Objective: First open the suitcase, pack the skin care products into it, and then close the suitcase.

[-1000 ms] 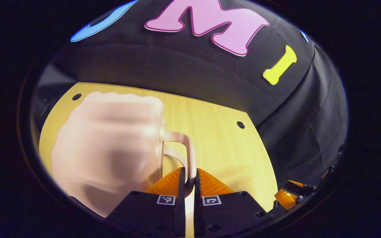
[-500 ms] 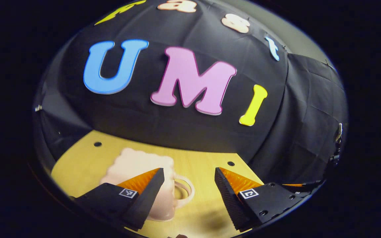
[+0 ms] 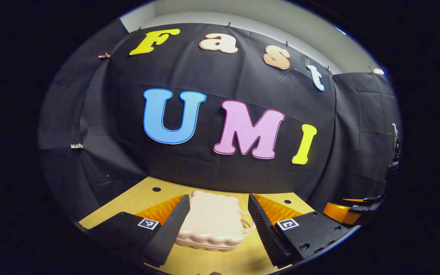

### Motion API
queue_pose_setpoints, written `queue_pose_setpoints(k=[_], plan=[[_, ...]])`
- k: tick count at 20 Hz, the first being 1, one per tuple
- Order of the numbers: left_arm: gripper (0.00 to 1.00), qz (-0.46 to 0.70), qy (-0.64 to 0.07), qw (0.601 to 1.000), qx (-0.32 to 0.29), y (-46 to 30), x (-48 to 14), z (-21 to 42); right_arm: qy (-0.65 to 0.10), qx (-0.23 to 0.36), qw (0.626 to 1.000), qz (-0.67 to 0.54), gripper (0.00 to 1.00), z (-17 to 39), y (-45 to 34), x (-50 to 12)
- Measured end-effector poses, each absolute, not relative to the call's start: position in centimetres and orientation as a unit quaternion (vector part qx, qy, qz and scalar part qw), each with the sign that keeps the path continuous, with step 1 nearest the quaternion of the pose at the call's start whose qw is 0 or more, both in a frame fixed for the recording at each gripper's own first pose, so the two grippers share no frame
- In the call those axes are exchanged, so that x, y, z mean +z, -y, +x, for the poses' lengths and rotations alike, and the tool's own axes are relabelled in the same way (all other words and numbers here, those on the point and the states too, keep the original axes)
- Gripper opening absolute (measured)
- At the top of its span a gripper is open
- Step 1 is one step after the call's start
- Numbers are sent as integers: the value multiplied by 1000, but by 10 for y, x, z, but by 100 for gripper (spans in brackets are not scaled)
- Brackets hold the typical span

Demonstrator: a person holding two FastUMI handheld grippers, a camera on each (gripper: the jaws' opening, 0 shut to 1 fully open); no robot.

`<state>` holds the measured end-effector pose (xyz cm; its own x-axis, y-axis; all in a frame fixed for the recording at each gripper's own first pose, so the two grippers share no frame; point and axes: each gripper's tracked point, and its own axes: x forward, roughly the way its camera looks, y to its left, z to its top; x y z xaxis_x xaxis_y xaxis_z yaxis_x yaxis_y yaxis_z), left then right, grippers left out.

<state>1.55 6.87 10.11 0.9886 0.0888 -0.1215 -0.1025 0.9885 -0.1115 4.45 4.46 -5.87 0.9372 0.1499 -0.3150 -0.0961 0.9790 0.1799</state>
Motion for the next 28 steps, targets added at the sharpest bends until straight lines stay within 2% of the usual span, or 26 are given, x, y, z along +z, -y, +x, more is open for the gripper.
queue_pose_setpoints(k=[5,12,22,28], plan=[[96,-54,-80,994,48,-76,86,8,-170,47,982,73,97,29,-44,-60],[96,-43,-67,995,62,-82,91,0,-178,12,981,71,97,26,-25,-63],[96,-15,-75,996,40,-75,85,8,-167,21,984,58,97,40,-35,-52],[96,-8,-100,995,4,-49,69,23,-150,22,988,31,97,57,-37,-31]])
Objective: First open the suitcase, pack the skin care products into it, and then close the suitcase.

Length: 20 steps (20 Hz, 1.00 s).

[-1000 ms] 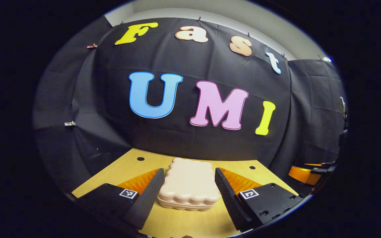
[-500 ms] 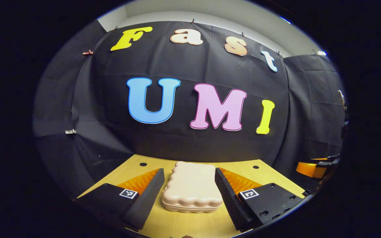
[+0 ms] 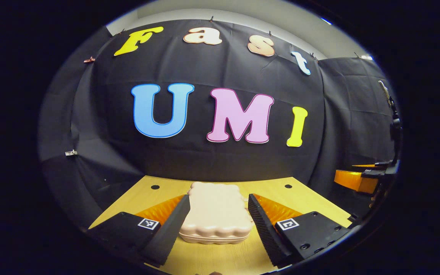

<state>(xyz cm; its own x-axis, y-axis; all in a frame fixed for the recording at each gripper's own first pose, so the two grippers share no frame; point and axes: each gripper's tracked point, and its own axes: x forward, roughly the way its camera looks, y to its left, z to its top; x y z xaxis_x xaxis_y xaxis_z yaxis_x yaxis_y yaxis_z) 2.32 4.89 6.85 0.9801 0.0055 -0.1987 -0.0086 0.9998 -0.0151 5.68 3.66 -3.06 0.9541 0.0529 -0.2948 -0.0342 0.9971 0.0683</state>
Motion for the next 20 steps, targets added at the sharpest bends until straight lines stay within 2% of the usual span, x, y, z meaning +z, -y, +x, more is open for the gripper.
queue_pose_setpoints(k=[9,13,20], plan=[[96,4,-93,995,-20,-26,83,48,-140,-11,990,19,96,50,-11,-8],[96,5,-104,994,-35,-12,74,50,-146,-9,989,8,96,46,-10,-12],[96,12,-100,995,-20,-30,69,41,-153,-2,988,14,96,46,-19,-14]])
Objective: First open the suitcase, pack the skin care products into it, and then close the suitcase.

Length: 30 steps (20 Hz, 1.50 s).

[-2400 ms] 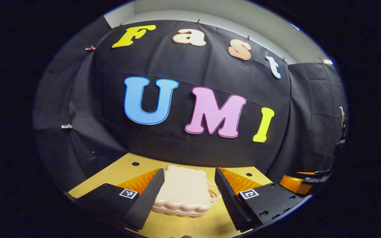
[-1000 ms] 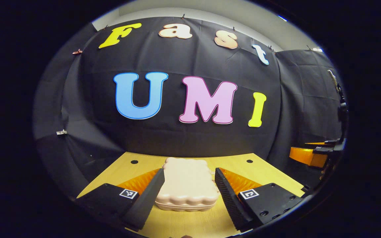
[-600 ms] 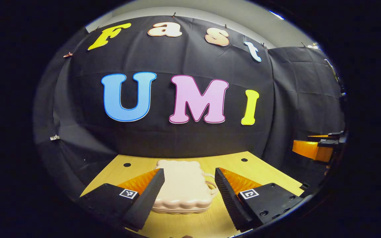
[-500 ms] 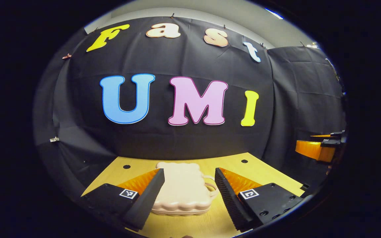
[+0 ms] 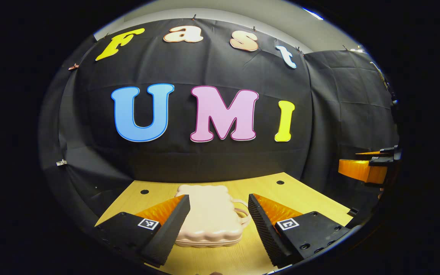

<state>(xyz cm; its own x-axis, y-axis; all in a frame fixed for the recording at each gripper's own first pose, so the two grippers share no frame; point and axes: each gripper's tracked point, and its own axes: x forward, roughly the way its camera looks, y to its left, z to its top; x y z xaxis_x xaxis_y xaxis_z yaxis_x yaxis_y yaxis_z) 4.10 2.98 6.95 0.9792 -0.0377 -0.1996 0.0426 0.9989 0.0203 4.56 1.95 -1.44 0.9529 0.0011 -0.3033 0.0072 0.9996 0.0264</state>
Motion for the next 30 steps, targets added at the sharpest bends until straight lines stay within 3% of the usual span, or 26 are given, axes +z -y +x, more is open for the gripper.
queue_pose_setpoints(k=[15,21,30], plan=[[96,6,-94,995,17,-58,73,24,-154,19,987,38,96,35,-27,-20],[96,16,-78,996,49,-65,98,5,-192,62,979,24,96,42,-38,-46],[96,1,-75,990,123,-77,108,-37,-188,132,973,25,96,68,-69,-44]])
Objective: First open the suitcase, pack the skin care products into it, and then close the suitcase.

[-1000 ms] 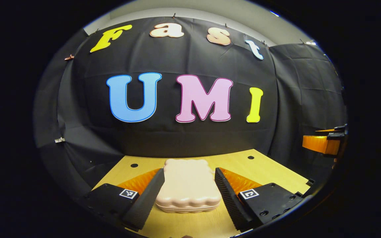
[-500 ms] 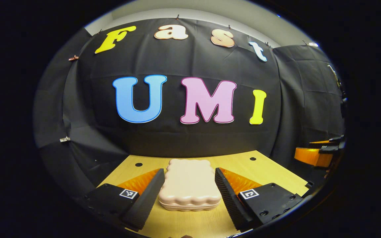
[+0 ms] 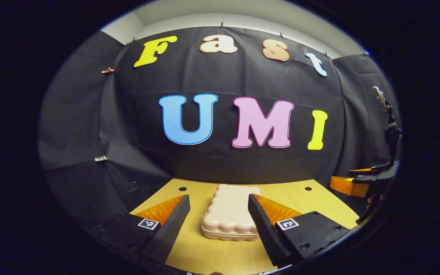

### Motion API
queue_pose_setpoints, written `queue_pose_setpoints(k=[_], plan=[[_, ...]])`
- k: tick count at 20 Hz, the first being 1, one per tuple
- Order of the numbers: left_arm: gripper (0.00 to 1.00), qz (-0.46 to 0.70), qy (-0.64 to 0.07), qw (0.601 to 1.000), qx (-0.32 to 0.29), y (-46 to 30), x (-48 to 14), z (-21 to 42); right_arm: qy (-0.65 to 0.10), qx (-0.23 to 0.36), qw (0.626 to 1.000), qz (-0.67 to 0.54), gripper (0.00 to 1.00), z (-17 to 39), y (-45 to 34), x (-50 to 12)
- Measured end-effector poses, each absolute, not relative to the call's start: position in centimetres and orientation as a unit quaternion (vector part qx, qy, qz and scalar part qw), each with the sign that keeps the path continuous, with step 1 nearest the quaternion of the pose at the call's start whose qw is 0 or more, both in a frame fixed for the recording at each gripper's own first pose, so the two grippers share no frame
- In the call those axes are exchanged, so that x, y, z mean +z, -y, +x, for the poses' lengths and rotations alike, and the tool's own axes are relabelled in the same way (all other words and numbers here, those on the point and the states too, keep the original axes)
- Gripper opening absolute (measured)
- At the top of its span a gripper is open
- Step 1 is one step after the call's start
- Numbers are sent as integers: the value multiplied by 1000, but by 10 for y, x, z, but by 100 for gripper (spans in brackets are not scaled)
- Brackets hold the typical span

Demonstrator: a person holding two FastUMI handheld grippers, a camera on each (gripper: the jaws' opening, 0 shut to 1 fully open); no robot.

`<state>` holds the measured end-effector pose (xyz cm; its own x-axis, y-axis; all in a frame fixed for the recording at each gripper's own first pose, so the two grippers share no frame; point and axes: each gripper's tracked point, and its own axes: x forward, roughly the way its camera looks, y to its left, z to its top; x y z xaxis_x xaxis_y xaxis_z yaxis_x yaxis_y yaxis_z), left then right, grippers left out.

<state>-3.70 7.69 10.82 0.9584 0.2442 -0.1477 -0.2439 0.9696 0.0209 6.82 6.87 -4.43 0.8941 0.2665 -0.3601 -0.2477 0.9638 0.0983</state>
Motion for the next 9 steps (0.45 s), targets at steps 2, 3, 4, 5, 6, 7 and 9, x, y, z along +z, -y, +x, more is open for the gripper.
queue_pose_setpoints(k=[2,3,4,5,6,7,9], plan=[[96,-1,-78,988,133,-76,106,-42,-193,144,970,25,96,67,-74,-48],[96,-4,-80,988,136,-75,105,-45,-192,147,970,28,96,67,-75,-47],[96,-6,-80,988,136,-72,105,-47,-192,148,970,30,96,67,-75,-46],[96,-5,-80,987,138,-71,107,-49,-191,150,970,30,96,67,-75,-46],[96,-3,-79,987,139,-71,106,-51,-189,148,970,30,96,69,-73,-45],[96,-1,-79,987,140,-69,107,-51,-187,148,971,34,96,69,-72,-44],[96,1,-77,987,138,-66,108,-52,-184,146,971,38,96,70,-70,-42]])
